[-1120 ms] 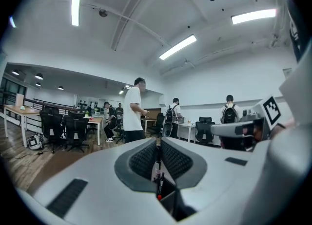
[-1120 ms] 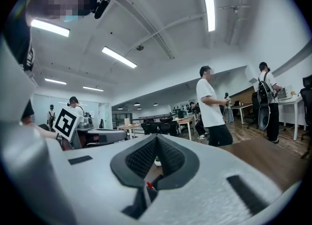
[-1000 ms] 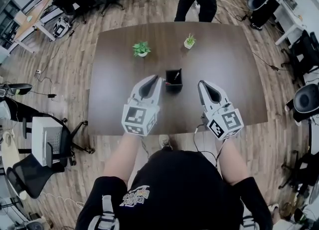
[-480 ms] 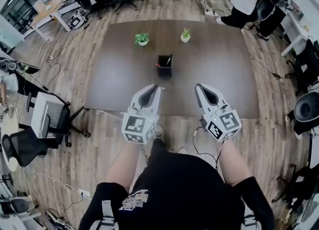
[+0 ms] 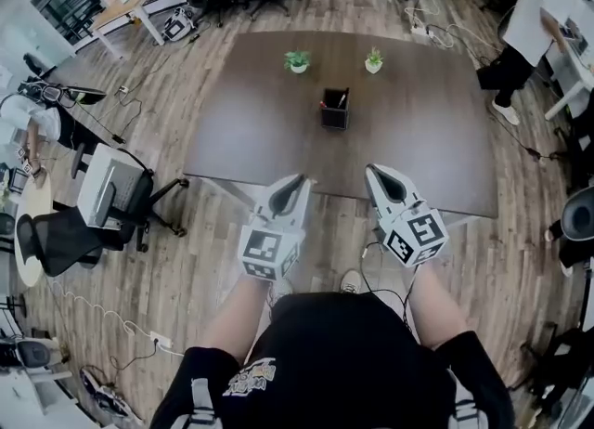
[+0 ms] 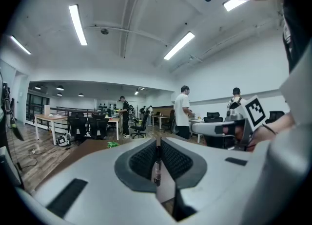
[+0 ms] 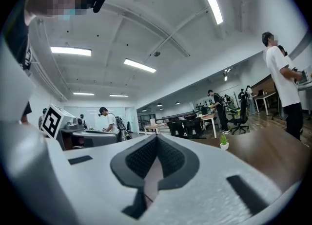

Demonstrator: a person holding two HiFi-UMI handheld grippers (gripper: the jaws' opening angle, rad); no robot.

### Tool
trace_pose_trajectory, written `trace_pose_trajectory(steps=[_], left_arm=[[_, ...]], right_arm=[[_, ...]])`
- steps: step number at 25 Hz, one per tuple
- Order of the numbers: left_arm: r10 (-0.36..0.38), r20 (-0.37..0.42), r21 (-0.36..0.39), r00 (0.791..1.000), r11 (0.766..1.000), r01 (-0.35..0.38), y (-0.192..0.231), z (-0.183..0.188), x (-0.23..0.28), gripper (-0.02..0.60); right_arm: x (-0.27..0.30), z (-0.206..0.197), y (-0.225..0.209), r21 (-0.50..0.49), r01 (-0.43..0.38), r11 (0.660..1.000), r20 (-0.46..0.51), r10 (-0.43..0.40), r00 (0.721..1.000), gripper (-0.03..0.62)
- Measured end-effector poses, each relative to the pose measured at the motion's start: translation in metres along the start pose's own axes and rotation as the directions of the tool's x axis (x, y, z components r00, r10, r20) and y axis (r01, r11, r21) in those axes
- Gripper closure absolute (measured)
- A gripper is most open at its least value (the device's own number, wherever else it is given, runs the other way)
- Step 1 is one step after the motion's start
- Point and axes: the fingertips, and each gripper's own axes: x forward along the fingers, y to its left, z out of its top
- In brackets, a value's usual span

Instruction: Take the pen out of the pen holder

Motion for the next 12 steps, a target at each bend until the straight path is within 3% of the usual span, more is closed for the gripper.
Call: trace_pose_trajectory(steps=[12], left_arm=[[-0.122,0.035,-0.017,0.992,0.992,0.123,0.086,0.000,-0.068,0.556]], right_arm=[[0.047,-0.018,0.106,-0.013,0.136,0.991,-0.016,-0.136,0.991,0.589]])
